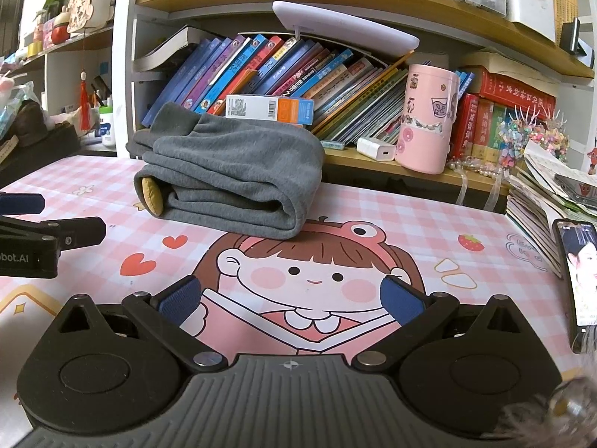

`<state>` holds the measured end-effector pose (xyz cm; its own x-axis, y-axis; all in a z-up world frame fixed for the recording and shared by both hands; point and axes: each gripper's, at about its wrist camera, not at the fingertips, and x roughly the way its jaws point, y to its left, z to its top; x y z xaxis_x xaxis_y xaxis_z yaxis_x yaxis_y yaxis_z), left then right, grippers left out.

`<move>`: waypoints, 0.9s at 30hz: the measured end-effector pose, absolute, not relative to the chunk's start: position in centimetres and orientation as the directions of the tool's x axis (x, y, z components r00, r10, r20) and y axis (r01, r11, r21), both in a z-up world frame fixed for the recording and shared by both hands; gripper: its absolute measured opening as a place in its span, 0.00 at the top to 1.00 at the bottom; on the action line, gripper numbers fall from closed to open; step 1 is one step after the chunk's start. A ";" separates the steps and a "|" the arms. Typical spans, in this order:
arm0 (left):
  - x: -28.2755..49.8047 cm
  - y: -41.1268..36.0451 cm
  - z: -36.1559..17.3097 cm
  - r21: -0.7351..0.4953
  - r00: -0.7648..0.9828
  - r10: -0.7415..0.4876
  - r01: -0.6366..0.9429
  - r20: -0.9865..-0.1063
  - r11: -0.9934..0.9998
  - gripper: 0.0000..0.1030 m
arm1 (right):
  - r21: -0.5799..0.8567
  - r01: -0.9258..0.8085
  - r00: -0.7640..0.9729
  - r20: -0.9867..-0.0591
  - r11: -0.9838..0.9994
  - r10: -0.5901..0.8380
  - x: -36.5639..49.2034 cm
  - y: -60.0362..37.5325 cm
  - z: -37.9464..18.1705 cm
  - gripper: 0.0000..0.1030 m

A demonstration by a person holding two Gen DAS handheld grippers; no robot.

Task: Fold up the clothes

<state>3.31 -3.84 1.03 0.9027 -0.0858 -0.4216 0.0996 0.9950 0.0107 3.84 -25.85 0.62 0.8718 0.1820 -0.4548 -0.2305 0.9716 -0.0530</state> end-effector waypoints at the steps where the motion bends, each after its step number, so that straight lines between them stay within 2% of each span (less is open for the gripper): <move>1: 3.3 -3.8 1.0 0.010 0.903 -0.086 0.099 -0.422 0.995 0.00 | -0.053 -0.231 0.872 -0.455 0.972 0.182 3.8 -25.8 0.6 0.00; 27: 3.3 -3.9 1.0 0.013 0.903 -0.090 0.105 -0.421 0.994 0.00 | -0.056 -0.237 0.869 -0.459 0.970 0.186 3.9 -25.8 0.6 0.00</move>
<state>3.26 -3.89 0.97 0.9028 -0.0897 -0.4207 0.1047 0.9944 0.0127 3.92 -25.75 0.61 0.8686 0.1856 -0.4595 -0.2367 0.9700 -0.0558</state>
